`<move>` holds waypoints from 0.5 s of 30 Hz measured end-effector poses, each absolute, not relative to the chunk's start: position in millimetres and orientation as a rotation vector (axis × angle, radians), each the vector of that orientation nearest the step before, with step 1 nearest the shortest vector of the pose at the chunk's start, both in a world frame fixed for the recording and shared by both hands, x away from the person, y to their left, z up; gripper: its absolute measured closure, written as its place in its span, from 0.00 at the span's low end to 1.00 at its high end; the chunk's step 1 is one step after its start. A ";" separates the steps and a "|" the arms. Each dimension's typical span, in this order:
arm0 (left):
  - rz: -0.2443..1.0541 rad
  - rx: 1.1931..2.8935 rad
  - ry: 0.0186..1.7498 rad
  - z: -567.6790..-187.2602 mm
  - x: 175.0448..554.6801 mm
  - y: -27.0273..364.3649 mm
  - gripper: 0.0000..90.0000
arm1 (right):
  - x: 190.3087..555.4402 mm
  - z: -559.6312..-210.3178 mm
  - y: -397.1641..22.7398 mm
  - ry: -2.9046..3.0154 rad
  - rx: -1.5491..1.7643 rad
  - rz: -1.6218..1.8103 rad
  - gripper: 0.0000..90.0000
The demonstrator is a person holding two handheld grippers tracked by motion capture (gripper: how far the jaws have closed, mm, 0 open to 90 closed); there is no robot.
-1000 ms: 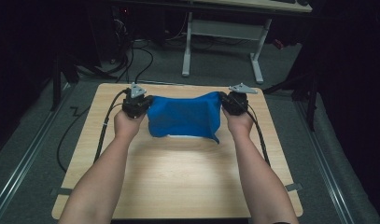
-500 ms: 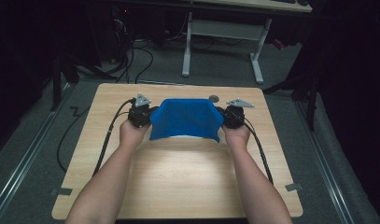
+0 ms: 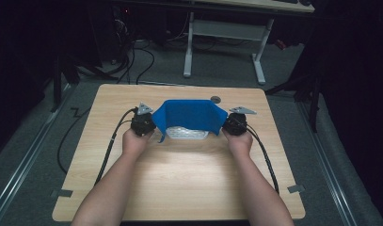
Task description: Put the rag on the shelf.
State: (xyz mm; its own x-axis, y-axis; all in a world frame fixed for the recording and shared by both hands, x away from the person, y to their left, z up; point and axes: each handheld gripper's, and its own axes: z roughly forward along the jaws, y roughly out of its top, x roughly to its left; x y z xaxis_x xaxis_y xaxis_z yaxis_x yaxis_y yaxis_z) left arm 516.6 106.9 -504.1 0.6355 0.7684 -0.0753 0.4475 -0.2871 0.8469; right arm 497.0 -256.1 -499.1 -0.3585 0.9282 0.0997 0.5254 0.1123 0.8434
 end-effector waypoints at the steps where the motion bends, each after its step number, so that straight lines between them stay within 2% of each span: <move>1: 0.433 1.932 0.960 -504.5 516.4 107.0 0.97 | 497.0 -499.5 -256.0 1.939 1.411 1.161 0.97; 5: 0.420 1.930 0.966 -505.7 516.2 107.5 0.95 | 496.9 -500.9 -254.4 1.949 1.414 1.157 0.97; 12: 0.432 1.915 1.032 -503.1 514.9 115.1 0.80 | 494.7 -496.8 -254.3 1.945 1.416 1.149 0.91; 15: 0.431 1.905 1.050 -502.6 514.6 118.9 0.77 | 493.9 -494.7 -255.2 1.938 1.414 1.148 0.90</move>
State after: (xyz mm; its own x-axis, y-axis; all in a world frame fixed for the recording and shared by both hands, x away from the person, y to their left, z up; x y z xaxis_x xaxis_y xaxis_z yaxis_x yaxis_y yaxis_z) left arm 514.6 118.9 -502.6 0.5801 0.8071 -0.1099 0.4965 -0.2434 0.8332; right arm 493.9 -255.2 -494.7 -0.3531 0.9307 0.0956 0.5309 0.1152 0.8396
